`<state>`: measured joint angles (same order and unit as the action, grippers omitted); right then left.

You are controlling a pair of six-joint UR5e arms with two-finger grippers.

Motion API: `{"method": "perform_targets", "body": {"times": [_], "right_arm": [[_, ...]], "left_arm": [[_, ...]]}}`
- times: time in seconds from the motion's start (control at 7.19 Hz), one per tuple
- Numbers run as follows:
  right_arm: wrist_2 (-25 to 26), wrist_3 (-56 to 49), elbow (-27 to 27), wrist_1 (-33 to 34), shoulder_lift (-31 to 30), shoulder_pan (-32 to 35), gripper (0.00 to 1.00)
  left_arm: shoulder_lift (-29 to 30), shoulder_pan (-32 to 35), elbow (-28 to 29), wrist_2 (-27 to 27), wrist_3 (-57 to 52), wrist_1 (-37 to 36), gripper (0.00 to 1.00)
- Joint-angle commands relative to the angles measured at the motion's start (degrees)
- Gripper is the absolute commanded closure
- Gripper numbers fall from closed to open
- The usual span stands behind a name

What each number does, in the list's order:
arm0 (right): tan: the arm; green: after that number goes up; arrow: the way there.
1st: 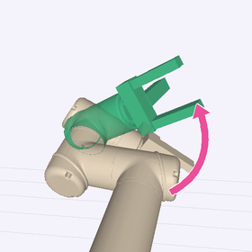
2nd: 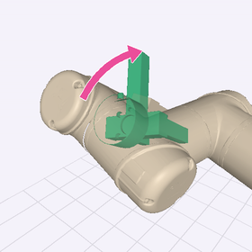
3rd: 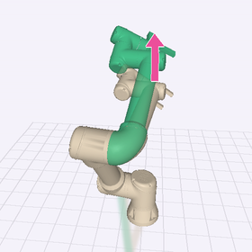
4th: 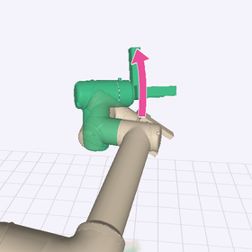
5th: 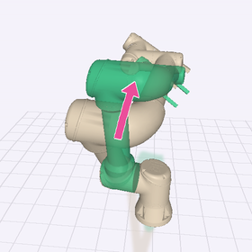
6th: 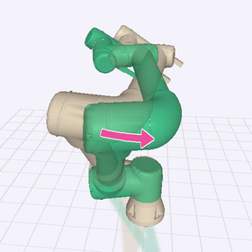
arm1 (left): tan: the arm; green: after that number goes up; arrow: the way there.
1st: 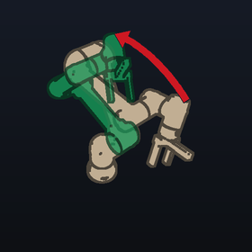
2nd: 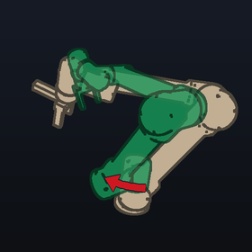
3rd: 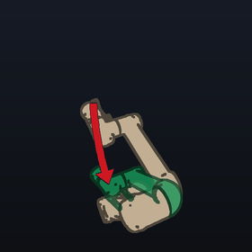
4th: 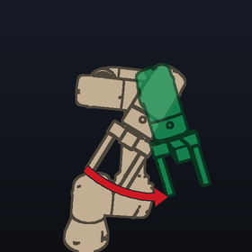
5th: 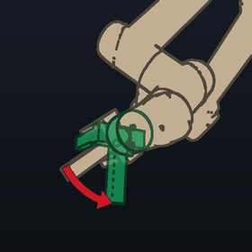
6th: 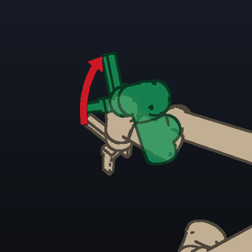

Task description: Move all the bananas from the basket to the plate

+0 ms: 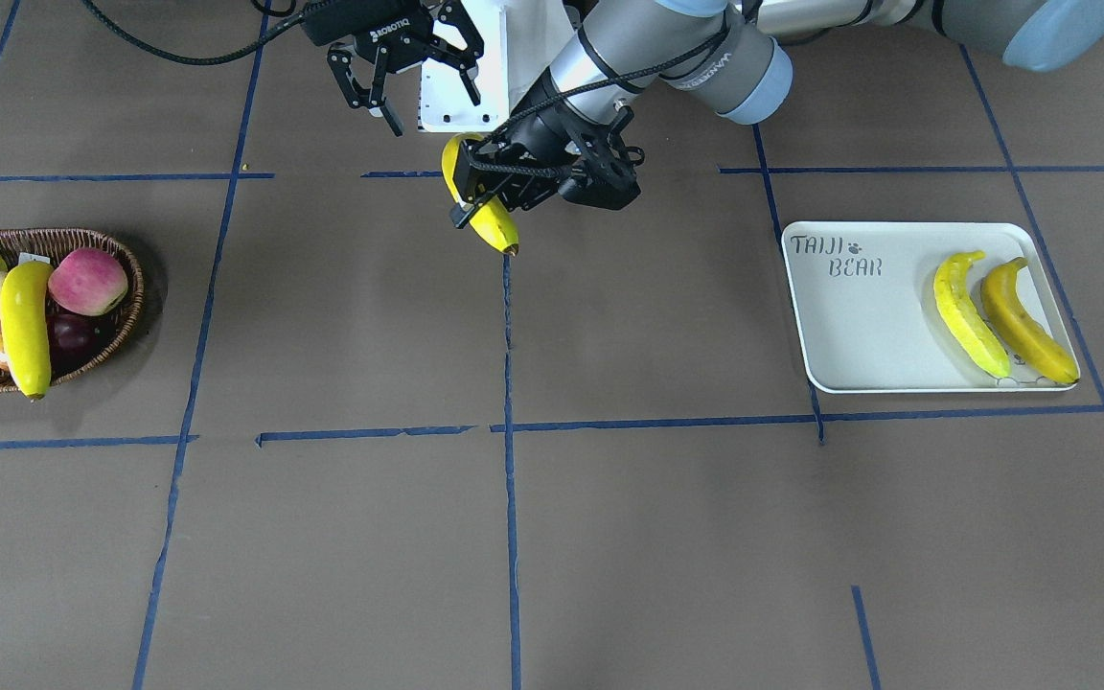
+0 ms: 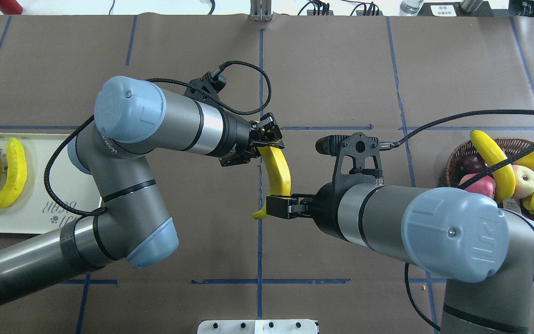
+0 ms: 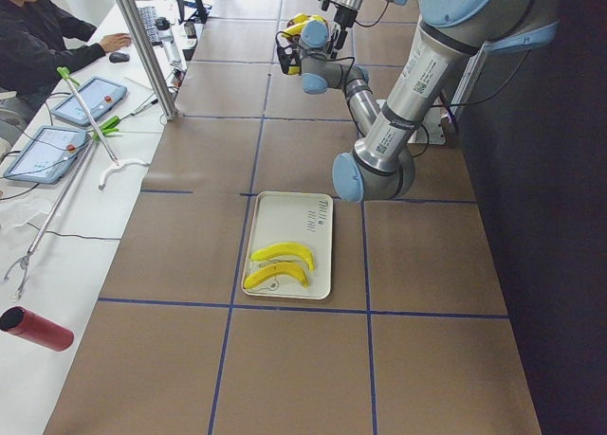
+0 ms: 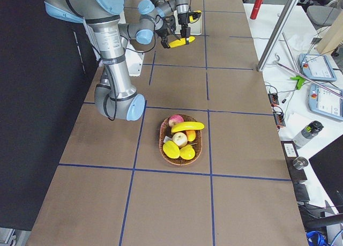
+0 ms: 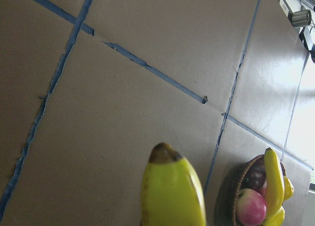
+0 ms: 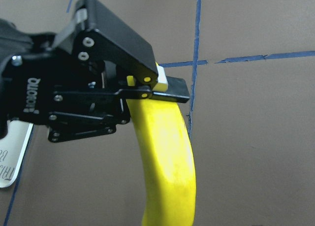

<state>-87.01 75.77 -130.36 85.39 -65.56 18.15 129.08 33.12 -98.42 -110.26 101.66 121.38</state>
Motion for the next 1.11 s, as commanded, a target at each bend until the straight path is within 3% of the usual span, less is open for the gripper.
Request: {"method": "perform_targets", "body": {"times": [0.0,0.42,0.7,0.84,0.97], "right_arm": [[-1.1,0.0,-3.3,0.4,-1.4,0.1,0.0],[-1.1,0.0,-4.3,0.4,-2.2,0.2,0.0],[-1.1,0.0,-4.4,0.3,-2.7,0.4,0.0],[-1.7,-0.1,-4.7,0.6,-2.6,1.4,0.0],[-8.8,-0.4,-4.7,0.5,-5.5,5.7,0.0]], "left_arm": [[-2.2,3.9,0.2,-1.2,-14.2,-14.9,1.0],[-17.9,15.5,-1.1,-8.6,-33.2,-15.8,1.0],[-24.8,19.9,0.1,-8.4,-45.8,-15.8,1.0],[-27.2,20.1,0.2,-8.3,-46.8,-15.7,1.0],[-29.0,20.0,0.3,-8.2,-46.9,-15.7,1.0]]}}
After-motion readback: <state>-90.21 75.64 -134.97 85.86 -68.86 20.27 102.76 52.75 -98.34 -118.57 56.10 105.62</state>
